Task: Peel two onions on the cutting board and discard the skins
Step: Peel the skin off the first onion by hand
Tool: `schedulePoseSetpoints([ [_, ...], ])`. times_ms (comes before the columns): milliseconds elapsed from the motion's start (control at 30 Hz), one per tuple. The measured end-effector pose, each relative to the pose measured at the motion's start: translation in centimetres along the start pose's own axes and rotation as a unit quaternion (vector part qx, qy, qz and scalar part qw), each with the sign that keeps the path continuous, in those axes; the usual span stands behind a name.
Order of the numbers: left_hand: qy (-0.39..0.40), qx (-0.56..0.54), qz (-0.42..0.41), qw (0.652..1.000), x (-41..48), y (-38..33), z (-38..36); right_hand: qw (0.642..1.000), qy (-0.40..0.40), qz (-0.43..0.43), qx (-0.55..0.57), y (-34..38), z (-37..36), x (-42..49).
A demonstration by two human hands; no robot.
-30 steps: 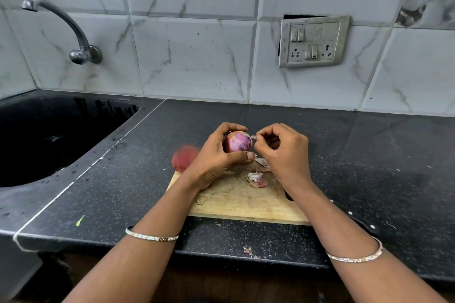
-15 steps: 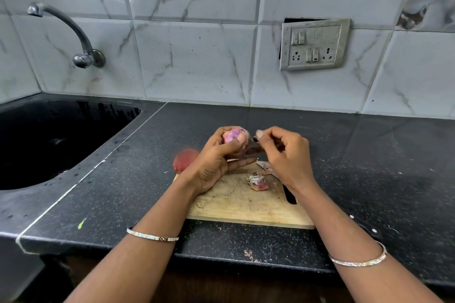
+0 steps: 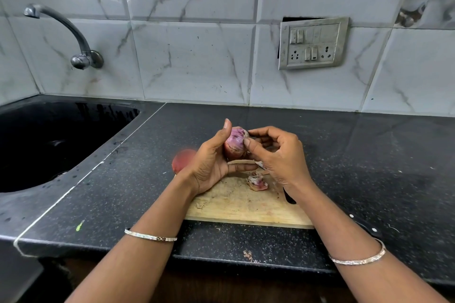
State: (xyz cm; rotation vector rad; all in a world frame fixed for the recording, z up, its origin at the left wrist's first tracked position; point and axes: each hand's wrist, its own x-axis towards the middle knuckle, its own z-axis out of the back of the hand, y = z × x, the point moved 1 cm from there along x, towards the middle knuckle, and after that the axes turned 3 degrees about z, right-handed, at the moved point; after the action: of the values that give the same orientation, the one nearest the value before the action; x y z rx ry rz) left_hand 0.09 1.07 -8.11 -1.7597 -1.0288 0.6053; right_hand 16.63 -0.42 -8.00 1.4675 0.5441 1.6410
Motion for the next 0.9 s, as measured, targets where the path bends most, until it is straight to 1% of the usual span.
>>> schedulePoseSetpoints([
  [100, -0.008, -0.01, 0.002, 1.0, 0.09, 0.06, 0.12, 1.0, 0.004, -0.012, 0.019, -0.24, 0.05, 0.05],
  [500, -0.05, -0.015, -0.026, 0.998, 0.26, 0.48, 0.42, 1.0, 0.001, 0.022, 0.002, -0.03, 0.09, -0.12],
  [700, -0.04, 0.007, -0.016, 0.999, 0.49, 0.59, 0.58, 0.993, -0.024, 0.084, -0.075, 0.26, -0.17, -0.2],
  [900, -0.036, 0.016, -0.003, 0.999, 0.48, 0.59, 0.61, 0.984, -0.042, 0.118, -0.124, 0.06, -0.18, -0.24],
])
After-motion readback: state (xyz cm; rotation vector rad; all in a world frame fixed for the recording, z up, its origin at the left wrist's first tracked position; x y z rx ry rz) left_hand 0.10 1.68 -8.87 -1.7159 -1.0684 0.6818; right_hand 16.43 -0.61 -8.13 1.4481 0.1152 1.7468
